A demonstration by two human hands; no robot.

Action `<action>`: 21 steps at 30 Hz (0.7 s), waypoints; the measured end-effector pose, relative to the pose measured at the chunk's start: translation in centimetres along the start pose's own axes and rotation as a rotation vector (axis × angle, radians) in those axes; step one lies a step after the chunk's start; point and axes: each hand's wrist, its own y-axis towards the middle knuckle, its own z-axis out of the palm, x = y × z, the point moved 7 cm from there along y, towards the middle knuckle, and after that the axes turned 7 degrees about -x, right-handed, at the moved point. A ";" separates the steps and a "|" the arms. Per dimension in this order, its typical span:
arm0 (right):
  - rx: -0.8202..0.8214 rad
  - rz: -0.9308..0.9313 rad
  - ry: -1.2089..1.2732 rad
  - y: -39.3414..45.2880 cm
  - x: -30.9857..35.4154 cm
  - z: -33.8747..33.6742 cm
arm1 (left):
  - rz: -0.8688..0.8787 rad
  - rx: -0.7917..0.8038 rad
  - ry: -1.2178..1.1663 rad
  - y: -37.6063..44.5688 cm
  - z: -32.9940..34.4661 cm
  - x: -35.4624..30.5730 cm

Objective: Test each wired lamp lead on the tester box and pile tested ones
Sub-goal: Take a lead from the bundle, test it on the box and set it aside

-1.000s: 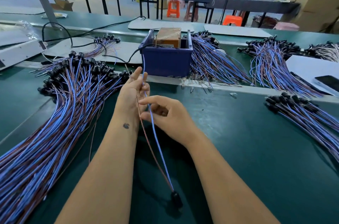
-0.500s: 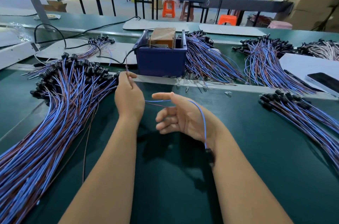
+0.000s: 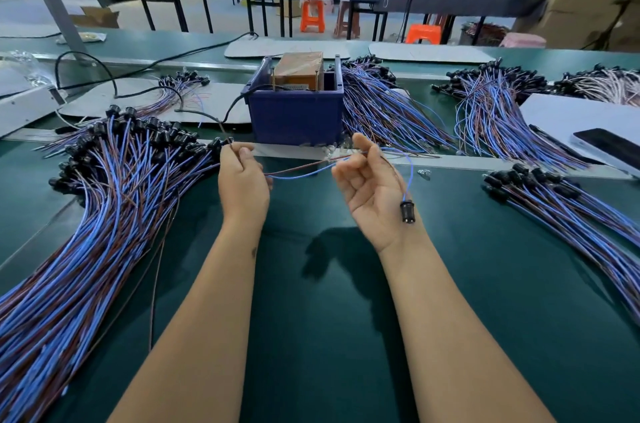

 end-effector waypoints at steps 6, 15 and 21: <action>-0.209 -0.183 -0.170 0.2 2.7 -2.1 | 0.027 -0.086 0.103 -0.7 -0.6 -0.7; -0.257 -0.220 -0.436 0.2 3.7 -1.4 | 0.336 0.533 0.230 -8.6 5.8 -5.6; -0.339 -0.215 -0.731 -0.5 7.6 -2.7 | 0.273 0.694 0.273 -15.1 9.6 -5.4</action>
